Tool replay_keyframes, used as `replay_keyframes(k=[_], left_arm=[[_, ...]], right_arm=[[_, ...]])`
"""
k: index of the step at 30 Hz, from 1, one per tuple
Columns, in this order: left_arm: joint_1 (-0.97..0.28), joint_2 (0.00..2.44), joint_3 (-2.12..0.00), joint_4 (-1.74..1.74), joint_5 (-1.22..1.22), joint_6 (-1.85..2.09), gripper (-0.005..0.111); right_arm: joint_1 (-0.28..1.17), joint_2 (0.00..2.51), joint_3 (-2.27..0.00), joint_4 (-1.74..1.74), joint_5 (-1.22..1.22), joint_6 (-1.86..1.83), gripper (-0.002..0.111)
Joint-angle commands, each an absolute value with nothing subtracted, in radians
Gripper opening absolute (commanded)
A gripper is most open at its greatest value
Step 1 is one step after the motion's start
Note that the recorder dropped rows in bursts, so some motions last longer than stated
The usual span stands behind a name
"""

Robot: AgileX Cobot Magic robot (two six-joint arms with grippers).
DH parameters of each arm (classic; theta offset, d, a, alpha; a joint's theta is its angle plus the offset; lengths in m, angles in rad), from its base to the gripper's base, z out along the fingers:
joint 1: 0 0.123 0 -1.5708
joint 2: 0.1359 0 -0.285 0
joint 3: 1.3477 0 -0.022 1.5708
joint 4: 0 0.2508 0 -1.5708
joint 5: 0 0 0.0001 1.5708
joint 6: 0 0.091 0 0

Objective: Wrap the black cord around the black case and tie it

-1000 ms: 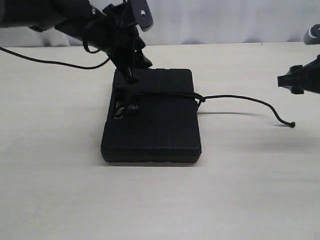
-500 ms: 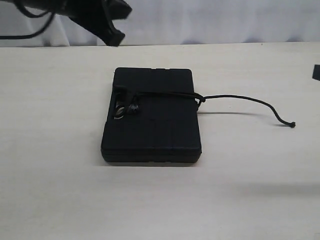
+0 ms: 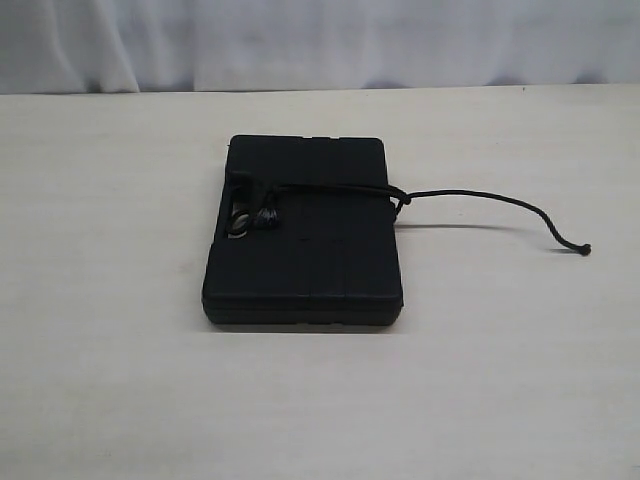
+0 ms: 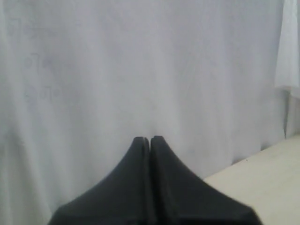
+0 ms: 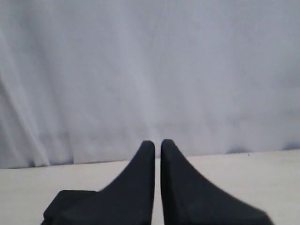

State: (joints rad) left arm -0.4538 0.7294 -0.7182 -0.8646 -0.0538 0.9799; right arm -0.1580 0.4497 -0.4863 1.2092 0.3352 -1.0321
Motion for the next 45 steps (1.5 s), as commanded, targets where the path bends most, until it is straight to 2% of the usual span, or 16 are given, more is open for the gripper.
replay_keyframes(k=[1, 11, 45], left_arm=[[-0.454, 0.547, -0.605, -0.877, -0.088, 0.963, 0.000], [-0.454, 0.273, -0.478, -0.877, 0.048, 0.957, 0.000], [-0.454, 0.262, -0.478, -0.866, 0.073, 0.956, 0.000]], right_arm=[[-0.161, 0.280, -0.438, 1.211, 0.368, -1.033, 0.004], [-0.161, 0.144, -0.288, 1.215, 0.370, -1.000, 0.004], [-0.161, 0.144, -0.286, 1.215, 0.371, -1.000, 0.004]])
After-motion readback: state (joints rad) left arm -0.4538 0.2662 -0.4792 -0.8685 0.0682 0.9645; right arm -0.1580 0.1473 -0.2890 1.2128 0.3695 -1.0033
